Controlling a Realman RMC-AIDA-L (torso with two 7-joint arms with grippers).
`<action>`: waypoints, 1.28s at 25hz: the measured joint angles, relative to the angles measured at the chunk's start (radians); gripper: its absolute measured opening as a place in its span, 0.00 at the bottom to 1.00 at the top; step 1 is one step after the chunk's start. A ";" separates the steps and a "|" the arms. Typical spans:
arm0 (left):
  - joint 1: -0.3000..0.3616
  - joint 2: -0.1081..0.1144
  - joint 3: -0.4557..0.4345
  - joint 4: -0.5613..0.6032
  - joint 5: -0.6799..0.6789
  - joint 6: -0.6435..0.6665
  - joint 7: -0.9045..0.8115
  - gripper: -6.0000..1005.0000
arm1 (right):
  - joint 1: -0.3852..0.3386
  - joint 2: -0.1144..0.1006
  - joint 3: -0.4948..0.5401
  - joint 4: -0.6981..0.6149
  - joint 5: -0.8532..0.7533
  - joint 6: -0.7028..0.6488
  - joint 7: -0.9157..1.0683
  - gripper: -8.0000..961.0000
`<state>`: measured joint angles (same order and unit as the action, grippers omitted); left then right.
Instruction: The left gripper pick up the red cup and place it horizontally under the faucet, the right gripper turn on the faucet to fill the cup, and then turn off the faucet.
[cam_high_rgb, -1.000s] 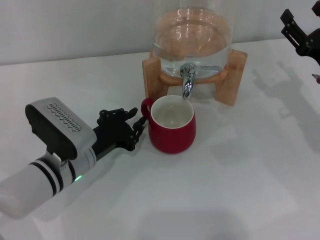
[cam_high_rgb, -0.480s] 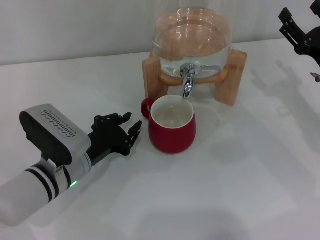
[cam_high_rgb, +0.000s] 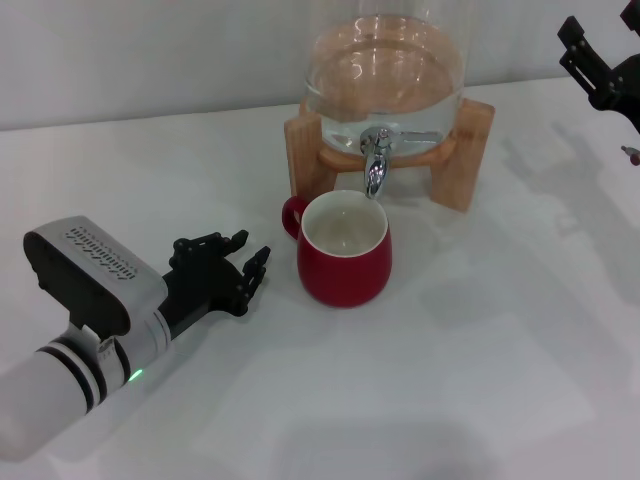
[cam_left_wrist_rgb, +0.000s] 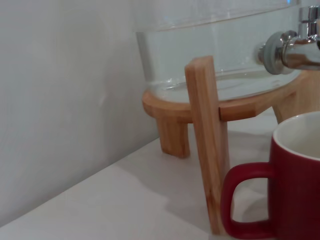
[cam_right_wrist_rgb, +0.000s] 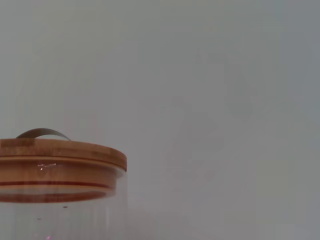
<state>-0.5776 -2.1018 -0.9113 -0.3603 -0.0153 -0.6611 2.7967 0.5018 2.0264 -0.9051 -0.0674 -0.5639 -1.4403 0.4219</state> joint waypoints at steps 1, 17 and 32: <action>0.000 0.000 0.000 0.001 -0.001 0.000 0.000 0.32 | 0.000 0.000 0.000 0.000 0.000 0.000 0.000 0.88; 0.025 0.005 -0.103 0.025 -0.007 -0.007 0.026 0.32 | 0.001 -0.001 0.000 0.000 -0.001 0.008 0.000 0.88; 0.089 0.020 -0.343 0.105 0.002 -0.041 0.027 0.40 | -0.009 -0.003 0.007 0.002 0.007 0.009 0.001 0.88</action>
<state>-0.4885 -2.0823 -1.2542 -0.2551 -0.0128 -0.7018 2.8241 0.4933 2.0232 -0.8984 -0.0656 -0.5572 -1.4316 0.4230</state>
